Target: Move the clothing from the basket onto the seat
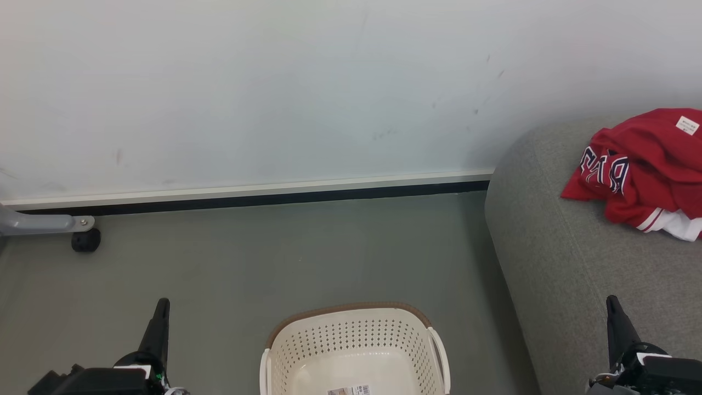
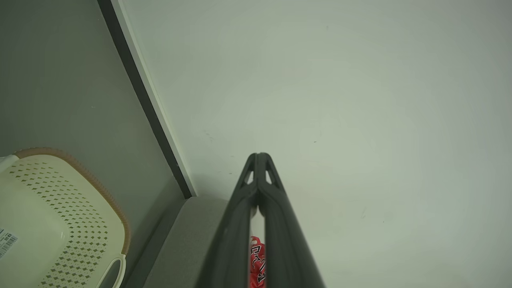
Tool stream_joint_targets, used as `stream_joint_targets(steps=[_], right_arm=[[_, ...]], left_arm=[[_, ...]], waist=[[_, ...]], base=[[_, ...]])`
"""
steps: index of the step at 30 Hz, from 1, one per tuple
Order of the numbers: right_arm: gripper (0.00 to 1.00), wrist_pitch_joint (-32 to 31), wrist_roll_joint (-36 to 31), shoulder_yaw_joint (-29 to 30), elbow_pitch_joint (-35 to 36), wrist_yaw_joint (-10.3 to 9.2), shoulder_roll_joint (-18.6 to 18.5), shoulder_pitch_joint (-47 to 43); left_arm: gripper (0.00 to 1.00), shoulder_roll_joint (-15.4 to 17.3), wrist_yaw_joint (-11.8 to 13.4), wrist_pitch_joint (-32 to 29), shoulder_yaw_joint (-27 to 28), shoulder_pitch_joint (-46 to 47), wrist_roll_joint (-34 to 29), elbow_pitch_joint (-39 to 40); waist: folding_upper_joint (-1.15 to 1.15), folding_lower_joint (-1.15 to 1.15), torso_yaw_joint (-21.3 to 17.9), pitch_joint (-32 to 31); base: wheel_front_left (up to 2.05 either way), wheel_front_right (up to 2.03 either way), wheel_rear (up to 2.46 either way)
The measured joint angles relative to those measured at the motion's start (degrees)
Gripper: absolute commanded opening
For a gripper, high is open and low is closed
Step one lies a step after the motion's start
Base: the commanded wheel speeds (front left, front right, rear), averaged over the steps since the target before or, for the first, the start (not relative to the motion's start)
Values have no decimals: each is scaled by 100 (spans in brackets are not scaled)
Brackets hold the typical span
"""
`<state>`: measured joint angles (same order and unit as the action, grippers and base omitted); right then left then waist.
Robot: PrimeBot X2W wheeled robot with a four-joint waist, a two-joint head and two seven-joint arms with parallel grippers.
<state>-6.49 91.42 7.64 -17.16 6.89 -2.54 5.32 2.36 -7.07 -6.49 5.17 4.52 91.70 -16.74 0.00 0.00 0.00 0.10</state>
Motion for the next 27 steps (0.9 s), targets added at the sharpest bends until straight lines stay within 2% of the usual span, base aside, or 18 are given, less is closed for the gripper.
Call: stream_joint_targets(steps=[27], right_arm=[[0,1,1,-1,1,0,1,0]], left_arm=[[0,0,0,0,-1,0,0,-3]], waist=[[0,0,0,0]], base=[[0,0,0]])
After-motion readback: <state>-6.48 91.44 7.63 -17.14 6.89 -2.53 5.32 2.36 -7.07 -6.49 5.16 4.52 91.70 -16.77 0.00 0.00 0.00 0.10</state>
